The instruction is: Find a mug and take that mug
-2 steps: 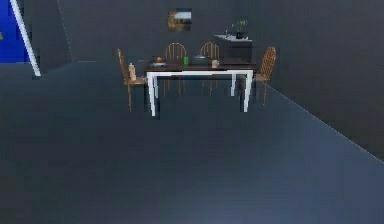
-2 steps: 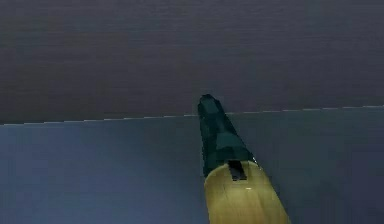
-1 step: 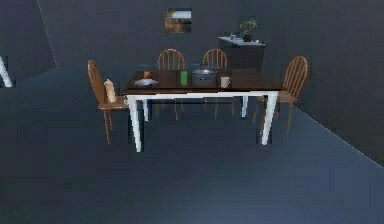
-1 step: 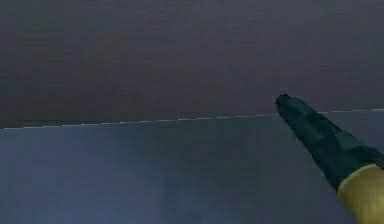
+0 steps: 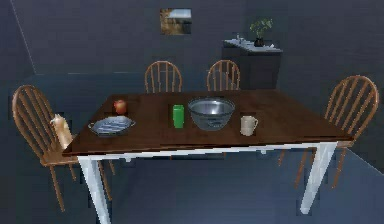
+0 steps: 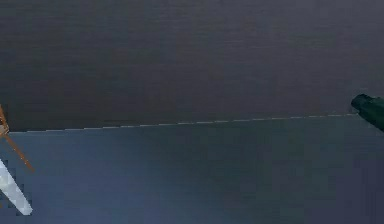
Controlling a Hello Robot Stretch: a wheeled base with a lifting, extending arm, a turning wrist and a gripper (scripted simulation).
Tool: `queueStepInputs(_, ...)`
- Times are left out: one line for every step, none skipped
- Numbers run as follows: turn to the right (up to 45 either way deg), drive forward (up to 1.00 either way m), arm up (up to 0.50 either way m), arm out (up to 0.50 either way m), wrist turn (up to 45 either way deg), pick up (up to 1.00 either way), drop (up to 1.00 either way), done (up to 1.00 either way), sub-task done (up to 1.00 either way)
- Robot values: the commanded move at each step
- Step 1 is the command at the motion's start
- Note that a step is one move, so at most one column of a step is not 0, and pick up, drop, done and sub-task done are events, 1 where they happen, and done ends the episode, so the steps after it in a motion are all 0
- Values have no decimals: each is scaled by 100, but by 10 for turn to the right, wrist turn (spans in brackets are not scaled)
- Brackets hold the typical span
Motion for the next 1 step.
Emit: queueStepInputs(60,0,0,0,0,0,0,0,0)
